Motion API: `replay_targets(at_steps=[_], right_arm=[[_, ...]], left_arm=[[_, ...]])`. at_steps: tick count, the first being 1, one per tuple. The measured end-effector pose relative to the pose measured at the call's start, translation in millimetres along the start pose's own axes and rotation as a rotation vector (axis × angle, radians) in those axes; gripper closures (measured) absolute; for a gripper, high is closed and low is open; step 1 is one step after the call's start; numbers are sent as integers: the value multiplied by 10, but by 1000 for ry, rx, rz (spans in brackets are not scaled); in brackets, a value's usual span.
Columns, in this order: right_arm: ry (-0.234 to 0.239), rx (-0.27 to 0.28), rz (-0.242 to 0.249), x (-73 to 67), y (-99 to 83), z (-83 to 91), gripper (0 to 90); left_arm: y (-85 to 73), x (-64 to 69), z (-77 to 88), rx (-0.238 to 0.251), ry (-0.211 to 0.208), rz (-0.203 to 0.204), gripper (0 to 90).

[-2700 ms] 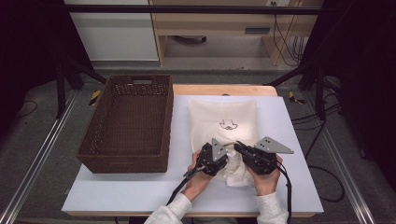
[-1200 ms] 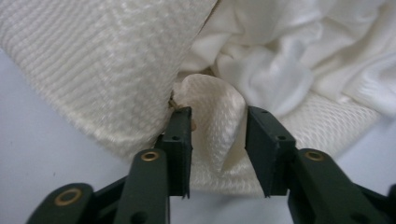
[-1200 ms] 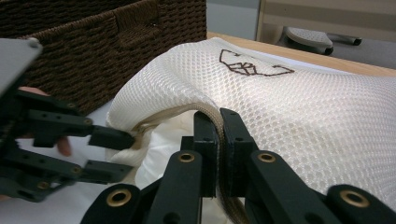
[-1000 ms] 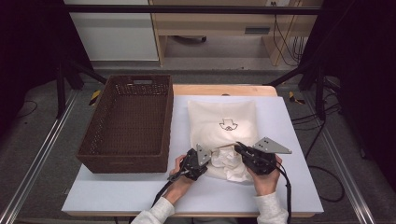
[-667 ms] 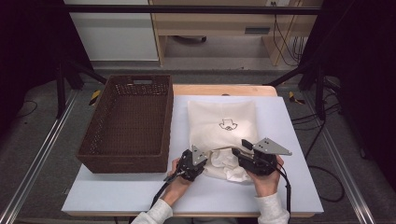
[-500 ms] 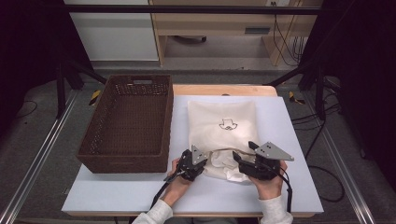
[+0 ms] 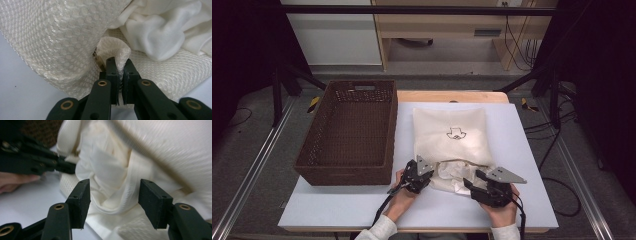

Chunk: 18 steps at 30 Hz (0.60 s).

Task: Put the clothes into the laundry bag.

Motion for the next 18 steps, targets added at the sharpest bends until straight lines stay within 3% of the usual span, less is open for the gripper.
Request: replay_targets(at_steps=[1, 2, 3, 4, 5, 6, 8, 12, 13, 16, 18], right_arm=[[-27, -33, 7, -6, -10, -139, 484], [-27, -33, 7, -6, -10, -139, 484], [-46, -35, 8, -10, 9, -216, 578], [-46, -35, 8, -10, 9, -216, 578], [-59, -29, -6, -2, 56, -256, 685], [-59, -29, -6, -2, 56, -256, 685], [-67, -22, -23, -10, 163, -322, 774], [-106, -14, -29, -39, 292, -401, 803], [-129, 9, -62, -26, 386, -443, 813], [-188, 25, -115, 44, 501, -527, 817], [-198, 30, -143, 78, 525, -562, 817]], left_arm=[[1, 4, 2, 0, -1, -1, 852], [1, 4, 2, 0, -1, -1, 853], [6, 10, 16, 5, -9, 5, 856], [6, 10, 16, 5, -9, 5, 858], [15, 24, 31, 11, -13, 0, 859], [29, 40, 59, 15, -14, -9, 859], [88, 94, 199, 34, -10, -48, 862], [124, 122, 316, 31, -7, -73, 864], [100, 139, 384, 32, -37, -90, 865], [-9, 203, 512, 30, -73, -134, 865], [-63, 227, 545, 33, -76, -144, 864]])
Point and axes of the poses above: each handheld gripper's, and its own axes: z roughly backward along the jaws, y roughly out of its top, x roughly to its right, the point moved 2 cm from there along -z, roughly forward along the jaws, and after that the axes turned 13 degrees about -x, right-handed, at the moved point
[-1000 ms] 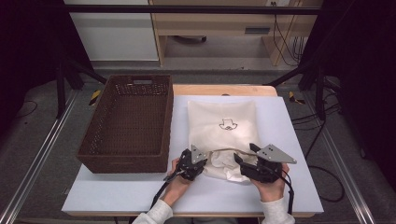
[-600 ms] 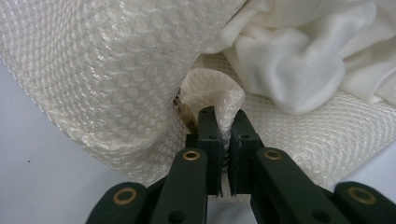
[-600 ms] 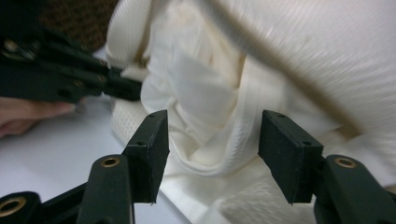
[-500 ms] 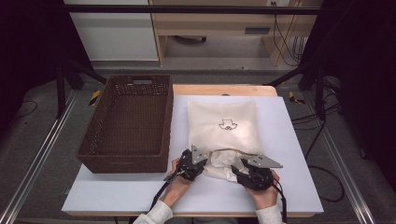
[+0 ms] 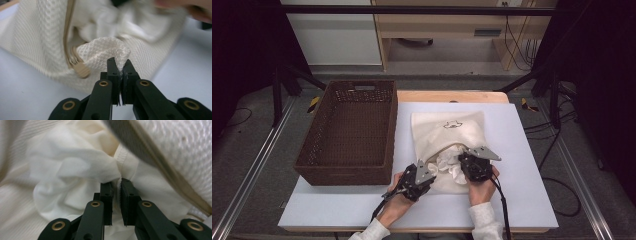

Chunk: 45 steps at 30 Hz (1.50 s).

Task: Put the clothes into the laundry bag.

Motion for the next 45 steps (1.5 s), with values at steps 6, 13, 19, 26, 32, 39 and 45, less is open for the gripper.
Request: replay_targets(at_steps=[6, 13, 19, 26, 32, 39, 45], right_arm=[[30, -4, 16, 17, -12, -69, 726], [100, 16, 86, 136, -175, 377, 561], [53, 14, 126, 277, -376, 662, 526], [-21, -102, 179, 268, -554, 448, 572], [-93, -157, 171, 354, -613, 385, 886], [32, -95, 49, 519, -784, 626, 866], [15, -92, 75, 487, -840, 624, 695]], left_arm=[[-201, 13, -99, -29, -23, 25, 839], [-52, 42, -176, 13, 16, 77, 483], [-19, 63, -200, 21, 25, 112, 449], [-42, 18, -124, 32, 0, 143, 731], [-140, 20, -69, 16, -9, 143, 838], [-272, 66, -103, 8, -19, 140, 820], [-219, 90, 2, 37, 35, 151, 480]])
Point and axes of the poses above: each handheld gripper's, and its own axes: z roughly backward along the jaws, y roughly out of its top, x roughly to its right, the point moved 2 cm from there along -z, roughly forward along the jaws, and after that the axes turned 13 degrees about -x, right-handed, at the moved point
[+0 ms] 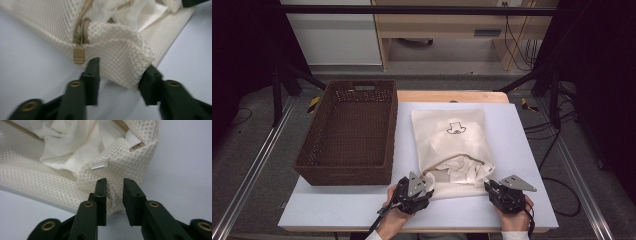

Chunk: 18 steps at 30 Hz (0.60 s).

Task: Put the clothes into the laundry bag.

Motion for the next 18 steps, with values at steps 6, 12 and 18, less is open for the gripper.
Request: replay_targets(at_steps=[6, 12, 18], right_arm=[[6, 46, 61, -197, 168, 38, 539], [-83, -53, 44, -244, 192, -232, 783], [-85, -29, 12, -135, 137, -43, 890]], left_arm=[[164, -10, 65, 26, -7, 33, 406], [66, -52, -144, -56, -39, 42, 691], [-30, -98, -102, -67, -34, 41, 808]])
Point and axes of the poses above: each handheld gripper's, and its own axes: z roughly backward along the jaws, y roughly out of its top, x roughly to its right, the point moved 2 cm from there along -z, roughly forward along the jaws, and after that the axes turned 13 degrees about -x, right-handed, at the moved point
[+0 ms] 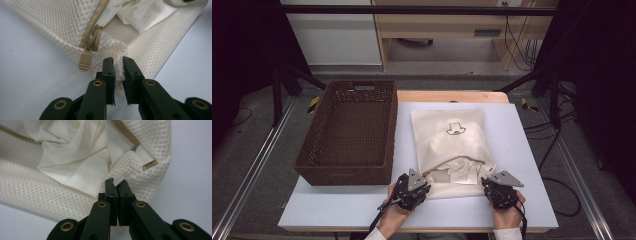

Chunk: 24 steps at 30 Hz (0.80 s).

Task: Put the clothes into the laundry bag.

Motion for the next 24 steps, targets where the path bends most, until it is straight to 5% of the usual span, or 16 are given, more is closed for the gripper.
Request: replay_targets(at_steps=[5, 8, 11, 12, 13, 14, 17, 19, 22, 24], right_arm=[[58, 62, -87, 256, -158, 268, 889], [105, 41, -125, 342, -278, 232, 880], [84, 7, -97, 329, -312, 143, 823], [74, 4, -77, 312, -299, 125, 720], [74, 4, -77, 312, -299, 125, 720], [71, 46, -53, 274, -255, 192, 634], [79, 90, -23, 206, -177, 271, 575], [105, 124, 19, 106, -64, 292, 517], [177, 89, 94, -167, 162, 110, 475], [183, 74, 106, -219, 206, 28, 466]], left_arm=[[-63, -37, 44, -4, -2, 3, 821], [-101, -37, 44, -7, -10, -3, 821], [-148, -35, 39, -6, -10, -12, 790], [-136, -44, 55, 8, -4, -5, 732], [-136, -44, 55, 8, -4, -5, 678], [-102, -46, 84, 33, -27, 8, 634], [-44, -36, 99, 51, -31, 17, 505], [15, -15, 81, 56, -24, 19, 484], [52, -4, -45, 33, -10, 27, 534], [49, -10, -73, 28, -16, 30, 587]])
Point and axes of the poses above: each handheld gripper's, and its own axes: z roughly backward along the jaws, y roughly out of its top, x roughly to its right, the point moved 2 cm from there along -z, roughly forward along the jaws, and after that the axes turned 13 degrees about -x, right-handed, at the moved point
